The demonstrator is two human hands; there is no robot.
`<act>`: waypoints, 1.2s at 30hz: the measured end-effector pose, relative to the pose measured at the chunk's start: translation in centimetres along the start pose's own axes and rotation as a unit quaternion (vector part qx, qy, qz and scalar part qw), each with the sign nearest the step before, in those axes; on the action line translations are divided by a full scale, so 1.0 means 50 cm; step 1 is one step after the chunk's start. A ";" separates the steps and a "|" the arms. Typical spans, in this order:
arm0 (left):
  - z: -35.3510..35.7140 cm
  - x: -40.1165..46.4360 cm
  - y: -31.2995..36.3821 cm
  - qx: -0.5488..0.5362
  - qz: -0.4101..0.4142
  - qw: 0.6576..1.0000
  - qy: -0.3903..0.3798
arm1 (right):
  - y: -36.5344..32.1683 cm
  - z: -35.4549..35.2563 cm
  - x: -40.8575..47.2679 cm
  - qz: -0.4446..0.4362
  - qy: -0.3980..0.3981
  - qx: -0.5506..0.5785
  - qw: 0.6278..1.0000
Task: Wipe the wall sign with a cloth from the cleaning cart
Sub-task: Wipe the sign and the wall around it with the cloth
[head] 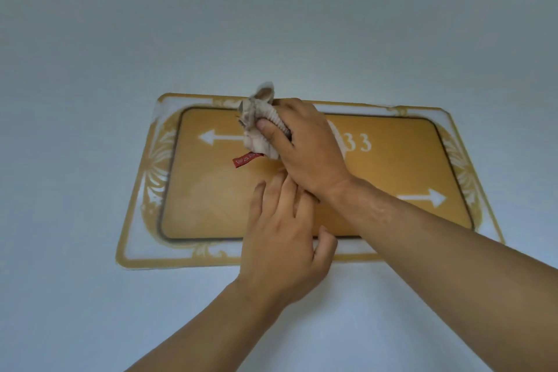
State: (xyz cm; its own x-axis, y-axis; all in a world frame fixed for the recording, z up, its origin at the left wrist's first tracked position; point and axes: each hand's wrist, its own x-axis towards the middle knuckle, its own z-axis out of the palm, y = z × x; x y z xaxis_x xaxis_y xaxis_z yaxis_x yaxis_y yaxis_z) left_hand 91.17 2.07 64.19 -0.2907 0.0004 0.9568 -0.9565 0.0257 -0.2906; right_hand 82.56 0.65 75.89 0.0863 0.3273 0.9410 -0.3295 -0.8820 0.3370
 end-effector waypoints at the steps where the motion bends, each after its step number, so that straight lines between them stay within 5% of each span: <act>1: 0.020 0.015 0.035 -0.008 0.007 1.000 -0.003 | 0.037 -0.033 -0.010 0.008 0.006 -0.030 0.999; 9: 0.120 0.115 0.160 0.028 -0.029 0.997 -0.059 | 0.281 -0.214 -0.063 0.136 0.065 -0.173 0.973; 14: 0.162 0.143 0.146 0.082 -0.048 0.993 -0.071 | 0.374 -0.240 -0.065 0.128 0.030 -0.215 0.968; 36: 0.201 0.105 0.148 0.120 -0.038 0.991 -0.039 | 0.389 -0.188 -0.099 0.099 -0.019 -0.245 0.964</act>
State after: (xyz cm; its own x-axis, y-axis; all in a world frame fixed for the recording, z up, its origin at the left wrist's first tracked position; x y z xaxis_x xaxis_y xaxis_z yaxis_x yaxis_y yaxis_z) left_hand 82.32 -7.76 67.00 -0.2102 -0.0694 0.9752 -0.9511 -0.2166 -0.2204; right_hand 66.88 -14.95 77.52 0.0072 0.1478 0.9890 -0.7467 -0.6570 0.1037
